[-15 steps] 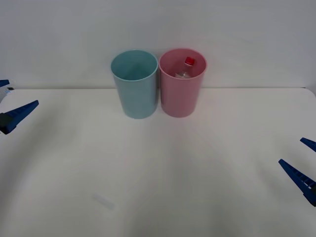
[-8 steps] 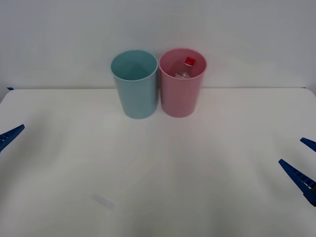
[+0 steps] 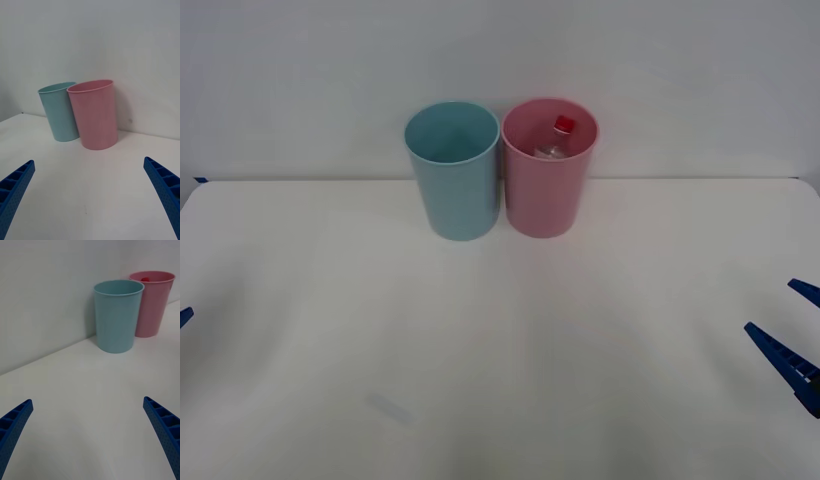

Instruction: Grasp the object on the table and drop it into the matching bin: aluminum can to the light blue bin, PET bottle to the pink bin.

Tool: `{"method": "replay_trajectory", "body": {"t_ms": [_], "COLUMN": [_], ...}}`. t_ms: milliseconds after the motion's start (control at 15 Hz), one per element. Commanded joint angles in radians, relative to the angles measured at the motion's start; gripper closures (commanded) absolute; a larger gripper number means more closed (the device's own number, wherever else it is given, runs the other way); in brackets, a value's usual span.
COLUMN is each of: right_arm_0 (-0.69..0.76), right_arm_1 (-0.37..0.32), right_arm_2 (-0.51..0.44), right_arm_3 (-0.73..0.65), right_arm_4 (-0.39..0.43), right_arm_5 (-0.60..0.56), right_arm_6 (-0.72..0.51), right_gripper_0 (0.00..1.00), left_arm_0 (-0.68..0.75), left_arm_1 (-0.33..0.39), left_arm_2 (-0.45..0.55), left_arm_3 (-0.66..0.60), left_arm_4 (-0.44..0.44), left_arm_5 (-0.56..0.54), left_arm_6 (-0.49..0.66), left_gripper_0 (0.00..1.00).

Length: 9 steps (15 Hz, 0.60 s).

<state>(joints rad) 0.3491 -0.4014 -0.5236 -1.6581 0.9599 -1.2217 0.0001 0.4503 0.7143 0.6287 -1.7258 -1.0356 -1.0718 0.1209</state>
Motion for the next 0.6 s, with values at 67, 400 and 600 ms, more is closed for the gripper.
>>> {"method": "replay_trajectory", "body": {"t_ms": [67, 400, 600], "right_arm_0": [0.000, 0.000, 0.000], "right_arm_1": [0.000, 0.000, 0.000], "right_arm_2": [0.000, 0.000, 0.000], "right_arm_3": [0.000, 0.000, 0.000], "right_arm_4": [0.000, 0.000, 0.000], "right_arm_5": [0.000, 0.000, 0.000], "right_arm_6": [0.000, 0.000, 0.000], "right_gripper_0": [0.00, 0.00, 0.00], "left_arm_0": [0.042, 0.076, 0.087], "left_arm_1": [-0.016, -0.079, -0.081], "left_arm_2": [-0.006, -0.021, -0.044], "left_arm_3": [0.000, -0.005, -0.006], "left_arm_4": [0.025, 0.052, 0.074], "left_arm_5": [-0.016, -0.050, -0.053], "left_arm_6": [-0.009, -0.030, -0.032], "left_gripper_0": [0.00, 0.00, 0.00]}}
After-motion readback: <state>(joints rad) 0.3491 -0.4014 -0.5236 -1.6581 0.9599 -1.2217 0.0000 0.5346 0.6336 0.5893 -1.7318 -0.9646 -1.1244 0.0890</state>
